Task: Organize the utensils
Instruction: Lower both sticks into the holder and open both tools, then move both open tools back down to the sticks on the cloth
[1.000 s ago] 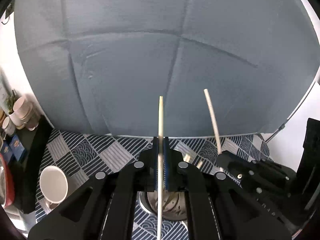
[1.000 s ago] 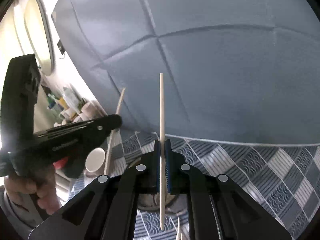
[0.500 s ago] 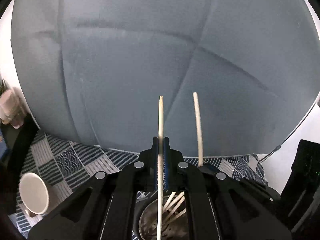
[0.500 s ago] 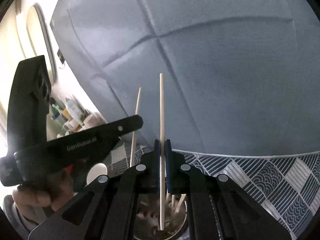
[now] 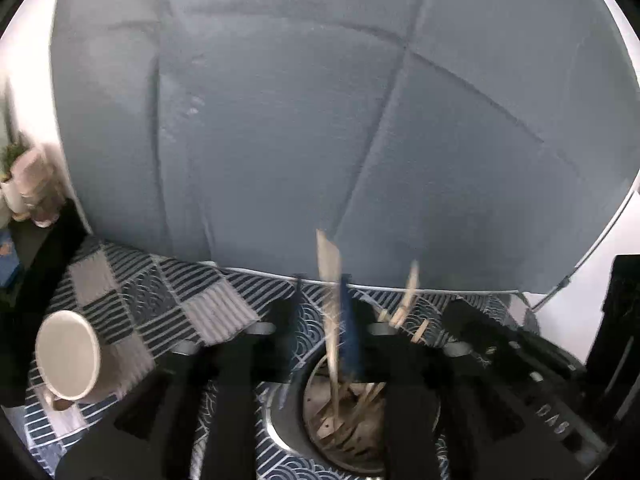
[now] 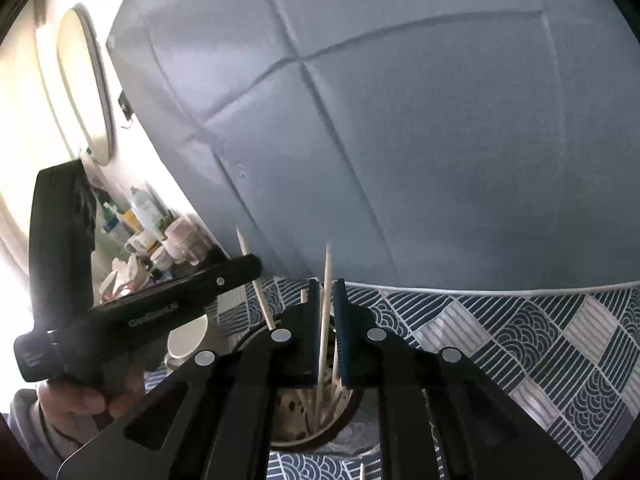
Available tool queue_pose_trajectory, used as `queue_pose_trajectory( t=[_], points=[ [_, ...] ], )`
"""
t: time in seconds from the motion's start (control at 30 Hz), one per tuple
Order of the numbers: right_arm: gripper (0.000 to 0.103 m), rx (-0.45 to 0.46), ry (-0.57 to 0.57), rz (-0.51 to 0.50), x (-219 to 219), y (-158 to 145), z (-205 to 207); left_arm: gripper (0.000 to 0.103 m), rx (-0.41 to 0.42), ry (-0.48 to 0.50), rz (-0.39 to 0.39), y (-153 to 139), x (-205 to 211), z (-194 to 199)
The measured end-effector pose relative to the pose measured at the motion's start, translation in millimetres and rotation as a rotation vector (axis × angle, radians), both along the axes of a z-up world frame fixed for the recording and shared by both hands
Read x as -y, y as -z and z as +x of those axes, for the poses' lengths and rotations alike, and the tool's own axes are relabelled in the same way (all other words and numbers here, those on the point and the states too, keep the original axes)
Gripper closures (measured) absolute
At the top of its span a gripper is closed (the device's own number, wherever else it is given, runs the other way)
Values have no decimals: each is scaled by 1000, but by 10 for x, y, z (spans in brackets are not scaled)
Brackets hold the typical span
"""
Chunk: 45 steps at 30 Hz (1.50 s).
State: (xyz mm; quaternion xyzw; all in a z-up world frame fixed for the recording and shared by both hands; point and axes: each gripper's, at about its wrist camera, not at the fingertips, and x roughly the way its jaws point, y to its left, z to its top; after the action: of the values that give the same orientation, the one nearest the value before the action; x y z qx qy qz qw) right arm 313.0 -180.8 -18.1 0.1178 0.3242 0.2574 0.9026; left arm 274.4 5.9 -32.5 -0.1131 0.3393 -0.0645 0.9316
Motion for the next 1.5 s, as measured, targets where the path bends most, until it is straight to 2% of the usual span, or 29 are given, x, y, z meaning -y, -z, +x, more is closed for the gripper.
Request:
queue_pose_trajectory(
  t=[0.03,0.07,0.1,0.13,0.17,0.2,0.23,0.3,0.33,0.4,0.5,0.7,0.77,1.1,1.17,1.3,1.5],
  points=[
    [94,5,2,5,27,-20,-35,52,16,-4,-5,-33,-21,-46],
    [91,9,9,7,60,-38,-75,45,28,-16,-7,-76,-45,-100],
    [79,13,23,9,106,-55,-114,35,35,-32,-4,-113,-60,-142],
    [71,16,34,10,129,-69,-140,30,48,-45,-3,-162,-80,-205],
    [59,30,52,18,180,-88,-205,25,54,-56,9,-201,-92,-250],
    [53,41,67,21,214,-107,-251,16,51,-71,29,-233,-101,-284],
    [50,49,82,27,259,-127,-310,14,44,-88,51,-264,-109,-328],
    [33,51,111,30,332,-155,-399,10,54,-99,75,-311,-122,-432],
    [28,49,133,25,363,-164,-438,6,53,-103,85,-317,-124,-456],
    [19,37,167,34,449,-160,-527,6,41,-110,110,-305,-123,-512],
    [17,24,215,34,556,-125,-652,6,-2,-103,124,-217,-122,-588],
    [15,2,199,-52,646,42,-922,6,29,-97,132,-34,-124,-881],
    [15,-8,183,-105,656,155,-1047,6,24,-106,157,55,-108,-969],
    [14,-187,93,-298,638,907,-1459,6,-144,-53,161,615,11,-1108],
    [14,-220,82,-332,632,1051,-1525,6,-171,-44,183,748,55,-1124],
    [14,-269,55,-386,575,1263,-1610,6,-221,-3,245,984,198,-1174],
    [14,-314,3,-483,453,1508,-1666,6,-301,29,249,1276,383,-1222]
  ],
)
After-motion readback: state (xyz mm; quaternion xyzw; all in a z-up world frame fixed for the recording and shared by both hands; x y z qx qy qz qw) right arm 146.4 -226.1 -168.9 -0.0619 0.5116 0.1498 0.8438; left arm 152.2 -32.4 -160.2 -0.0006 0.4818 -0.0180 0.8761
